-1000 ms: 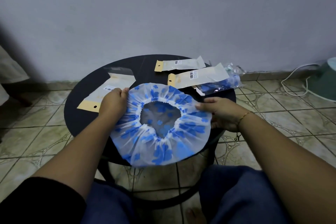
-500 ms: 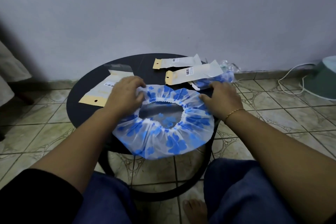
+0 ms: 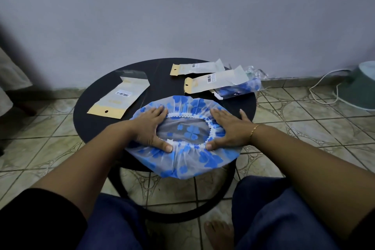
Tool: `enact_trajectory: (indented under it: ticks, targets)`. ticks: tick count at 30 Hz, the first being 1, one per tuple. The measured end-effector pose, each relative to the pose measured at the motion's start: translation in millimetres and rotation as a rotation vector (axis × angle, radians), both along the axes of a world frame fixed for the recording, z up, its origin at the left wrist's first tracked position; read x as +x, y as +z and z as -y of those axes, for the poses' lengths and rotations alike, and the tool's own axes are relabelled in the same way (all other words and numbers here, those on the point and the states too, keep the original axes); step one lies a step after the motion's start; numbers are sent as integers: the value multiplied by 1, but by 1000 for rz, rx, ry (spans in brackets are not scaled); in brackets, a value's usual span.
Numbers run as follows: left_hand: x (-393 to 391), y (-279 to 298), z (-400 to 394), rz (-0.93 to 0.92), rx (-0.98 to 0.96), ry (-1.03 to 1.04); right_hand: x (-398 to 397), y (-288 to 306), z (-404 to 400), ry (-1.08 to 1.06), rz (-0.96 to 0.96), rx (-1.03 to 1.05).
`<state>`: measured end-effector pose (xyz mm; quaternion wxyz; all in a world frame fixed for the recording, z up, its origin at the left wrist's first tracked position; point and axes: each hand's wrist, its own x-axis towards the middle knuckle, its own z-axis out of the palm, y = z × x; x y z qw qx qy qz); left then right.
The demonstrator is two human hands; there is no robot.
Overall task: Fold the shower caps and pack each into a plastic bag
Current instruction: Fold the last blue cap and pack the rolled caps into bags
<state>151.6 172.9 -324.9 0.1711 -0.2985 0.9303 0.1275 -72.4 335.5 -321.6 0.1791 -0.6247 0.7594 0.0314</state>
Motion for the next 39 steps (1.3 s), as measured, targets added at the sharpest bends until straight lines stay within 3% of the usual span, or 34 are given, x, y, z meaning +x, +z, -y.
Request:
enact_trajectory:
  ticks: [10,14,16,19,22,24,26,28,31,34,39]
  targets:
    - [17,14,-35,-62,-209,374,9,15,-6,-30,-41,-583]
    - [24,26,-33,-264,-383,386,26,17,-11,-125,-62,-496]
    - [31,24,-27,-356,-255,281,32,14,-12,-170,-73,-314]
    - [40,18,-26,-225,14,170,32,10,-13,-164,6,-165]
    - [42,18,-29,-88,64,191,27,10,-9,-152,22,-193]
    - [40,18,-33,-47,8,217,22,11,-3,-187,-30,-322]
    - [37,15,-37,-14,-71,230,20,17,-2,-308,-76,-504]
    - [34,12,-42,-10,-116,264,15,24,-5,-454,-54,-528]
    - [32,6,-41,-27,-119,329,11,33,-15,-575,161,-270]
    - [30,0,-40,-41,-95,344,15,36,-20,-684,541,-215]
    - [30,2,-44,-16,-48,300,12,28,-14,-805,889,-102]
